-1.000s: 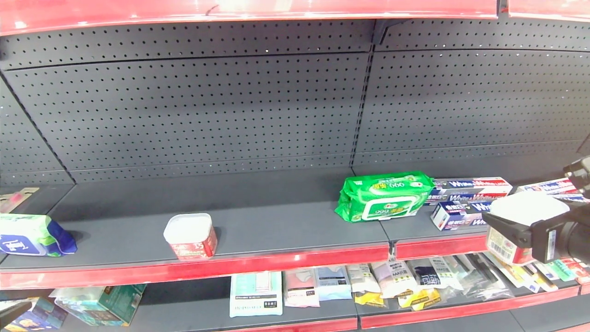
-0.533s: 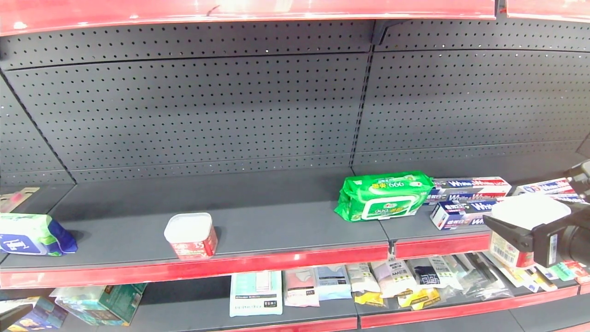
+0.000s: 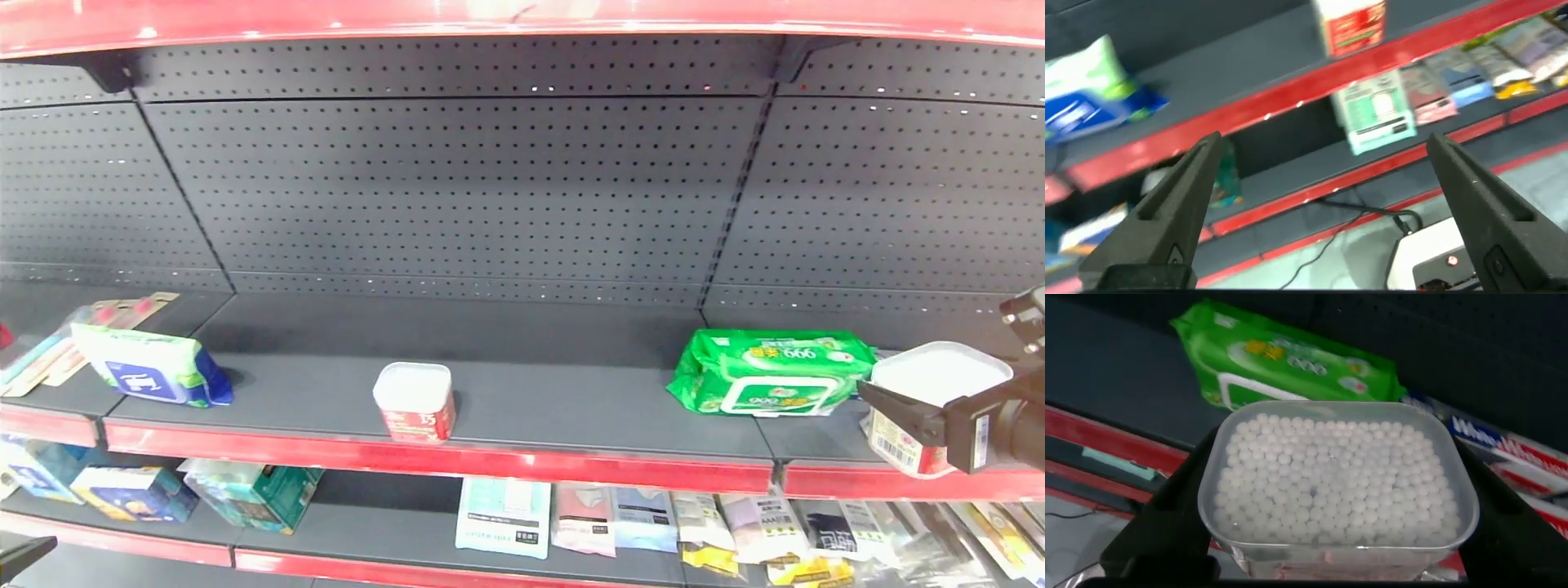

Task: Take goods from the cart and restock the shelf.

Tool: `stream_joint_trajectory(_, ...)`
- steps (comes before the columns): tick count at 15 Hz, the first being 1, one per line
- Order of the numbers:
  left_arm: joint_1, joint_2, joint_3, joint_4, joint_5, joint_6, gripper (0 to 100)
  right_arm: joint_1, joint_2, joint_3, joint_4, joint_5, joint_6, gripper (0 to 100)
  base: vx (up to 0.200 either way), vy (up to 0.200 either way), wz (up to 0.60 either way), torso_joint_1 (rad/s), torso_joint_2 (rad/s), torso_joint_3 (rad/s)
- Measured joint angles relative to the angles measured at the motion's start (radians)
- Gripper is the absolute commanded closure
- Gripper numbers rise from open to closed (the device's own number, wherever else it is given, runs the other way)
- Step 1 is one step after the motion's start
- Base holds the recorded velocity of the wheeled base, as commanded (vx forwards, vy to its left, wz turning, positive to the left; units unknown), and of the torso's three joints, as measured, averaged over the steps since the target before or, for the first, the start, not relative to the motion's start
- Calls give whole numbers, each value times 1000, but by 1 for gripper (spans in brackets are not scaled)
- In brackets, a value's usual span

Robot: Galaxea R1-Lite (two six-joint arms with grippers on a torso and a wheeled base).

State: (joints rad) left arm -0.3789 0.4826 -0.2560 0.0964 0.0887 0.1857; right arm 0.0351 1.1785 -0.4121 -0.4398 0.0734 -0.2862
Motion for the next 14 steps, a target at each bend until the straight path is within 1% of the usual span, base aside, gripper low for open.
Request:
stream_joint_trajectory(4,-1,0,-1,-2,1,3,0,-1,-1,1,0,0,-3,100,0,0,0,0,0,0)
stream_joint_trajectory(8,0,-6,-1,1,7,21,0,-2,-2,2,0,0,-2,100,0,0,0,0,0,0)
stream_joint_trajectory(12,0,-11,7,1,7,23,0,-8,-2,-3,0,0,3,100,0,0,0,0,0,0)
stream_joint_trajectory(14,0,-13,7,1,5,37,0,-9,-2,-4,0,0,5,100,0,0,0,0,0,0)
